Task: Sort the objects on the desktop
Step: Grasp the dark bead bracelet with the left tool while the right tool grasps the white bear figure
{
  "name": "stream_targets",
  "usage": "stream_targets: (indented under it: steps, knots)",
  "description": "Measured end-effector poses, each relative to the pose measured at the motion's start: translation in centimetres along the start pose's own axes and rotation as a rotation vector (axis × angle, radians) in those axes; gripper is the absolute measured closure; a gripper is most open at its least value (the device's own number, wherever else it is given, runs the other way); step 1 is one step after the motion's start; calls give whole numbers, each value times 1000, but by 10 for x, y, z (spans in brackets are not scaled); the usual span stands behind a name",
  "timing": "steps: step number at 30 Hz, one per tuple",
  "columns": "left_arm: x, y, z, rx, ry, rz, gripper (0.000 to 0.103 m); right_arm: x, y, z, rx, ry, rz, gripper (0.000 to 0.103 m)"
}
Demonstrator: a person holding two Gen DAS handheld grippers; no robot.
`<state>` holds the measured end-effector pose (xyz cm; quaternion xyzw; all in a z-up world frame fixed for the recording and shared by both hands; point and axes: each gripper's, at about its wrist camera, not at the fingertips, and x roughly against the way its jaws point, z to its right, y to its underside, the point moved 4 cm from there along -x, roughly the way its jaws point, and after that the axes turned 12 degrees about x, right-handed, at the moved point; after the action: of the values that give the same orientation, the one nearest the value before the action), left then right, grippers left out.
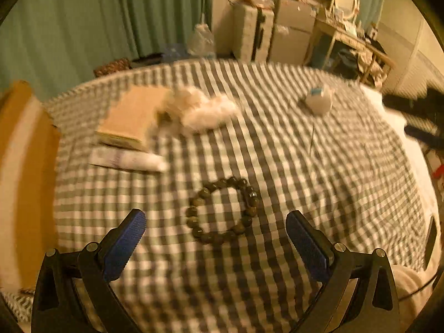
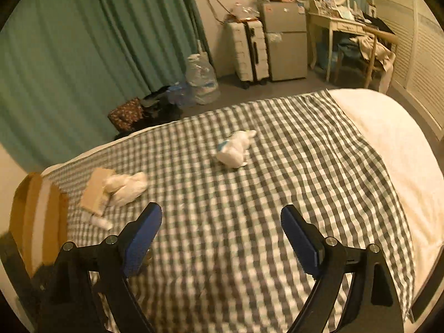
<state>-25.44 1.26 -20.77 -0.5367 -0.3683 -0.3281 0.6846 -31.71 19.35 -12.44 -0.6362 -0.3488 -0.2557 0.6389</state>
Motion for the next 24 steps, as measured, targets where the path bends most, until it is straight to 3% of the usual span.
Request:
stream_targets:
  steps: [6, 13, 15, 17, 18, 20, 21, 22, 23, 24]
  knots:
    - [-61, 11, 1, -4, -48, -100, 0, -53, -21, 15, -29, 32, -24, 15]
    - [-64, 13, 6, -31, -50, -68, 2, -120, -45, 13, -18, 65, -48, 15]
    - [-60, 14, 8, -51, -39, -69, 12, -132, -48, 14, -25, 73, -48, 15]
    - [-55, 15, 13, -85, -29, -62, 28, -143, -48, 15, -36, 68, -57, 15]
    - [-53, 16, 16, -97, -21, -62, 32, -148, -48, 16, -44, 67, -64, 21]
    - [-49, 18, 19, -107, -4, -61, 51, -154, -48, 17, -43, 80, -91, 35]
    - [-46, 18, 20, -115, 1, -59, 56, -156, -46, 17, -36, 86, -112, 49]
    - [-44, 18, 21, -122, 3, -60, 69, -158, -44, 17, -33, 78, -119, 57]
    - [-42, 18, 22, -131, 4, -58, 81, -158, -43, 16, -30, 71, -124, 57]
    - [-40, 18, 23, -140, 2, -56, 82, -156, -41, 16, -27, 74, -123, 57]
